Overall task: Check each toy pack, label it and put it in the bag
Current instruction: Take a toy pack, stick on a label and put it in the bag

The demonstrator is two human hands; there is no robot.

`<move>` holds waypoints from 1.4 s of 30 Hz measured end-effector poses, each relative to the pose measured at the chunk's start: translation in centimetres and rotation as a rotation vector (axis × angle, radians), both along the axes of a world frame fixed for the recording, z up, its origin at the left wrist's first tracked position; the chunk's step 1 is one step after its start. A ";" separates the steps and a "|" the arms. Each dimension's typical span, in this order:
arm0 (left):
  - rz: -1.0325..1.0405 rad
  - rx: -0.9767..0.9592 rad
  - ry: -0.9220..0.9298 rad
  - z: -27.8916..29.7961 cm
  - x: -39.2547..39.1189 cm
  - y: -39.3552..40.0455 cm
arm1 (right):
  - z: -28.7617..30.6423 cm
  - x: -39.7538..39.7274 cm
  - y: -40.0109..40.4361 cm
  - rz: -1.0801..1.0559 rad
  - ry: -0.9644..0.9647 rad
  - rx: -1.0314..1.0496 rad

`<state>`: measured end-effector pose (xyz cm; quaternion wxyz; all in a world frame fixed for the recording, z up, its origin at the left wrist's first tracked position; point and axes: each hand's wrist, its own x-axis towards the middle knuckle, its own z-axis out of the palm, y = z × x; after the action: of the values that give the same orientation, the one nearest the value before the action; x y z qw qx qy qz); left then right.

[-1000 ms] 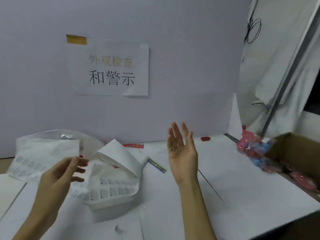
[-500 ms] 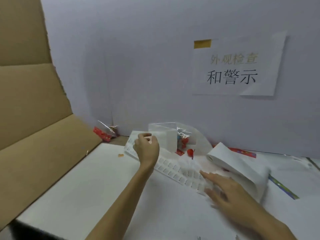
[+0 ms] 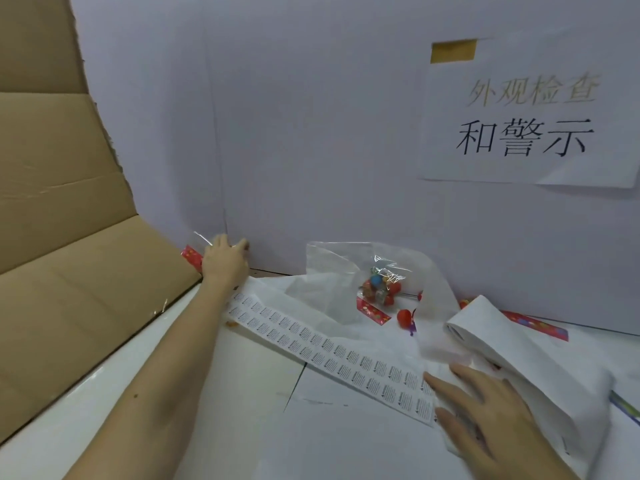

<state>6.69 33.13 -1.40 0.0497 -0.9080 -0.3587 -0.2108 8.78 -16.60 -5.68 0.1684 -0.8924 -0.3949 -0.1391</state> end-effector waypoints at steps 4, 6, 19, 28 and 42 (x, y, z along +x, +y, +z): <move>0.103 0.045 0.164 0.2 1.1 0.5 | -0.3 0.3 0.1 0.002 -0.148 0.047; 0.128 0.112 0.242 0.3 1.1 0.4 | 0.2 -0.2 0.2 0.012 -0.006 0.052; -0.186 0.137 -0.306 9.0 -3.3 -6.7 | -0.1 0.3 -0.7 -0.017 0.317 -0.145; -0.642 0.235 -0.680 12.4 -9.4 -26.1 | 0.0 -0.6 -1.2 -0.081 0.263 -0.043; -0.749 -1.831 -0.827 0.3 -4.6 -37.7 | 3.6 0.9 -3.5 0.012 1.348 1.248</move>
<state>2.10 -4.55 -1.07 -0.8433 -0.5102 -0.0678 -0.1546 9.67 -20.13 -2.11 0.8149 -0.5300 -0.0711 0.2235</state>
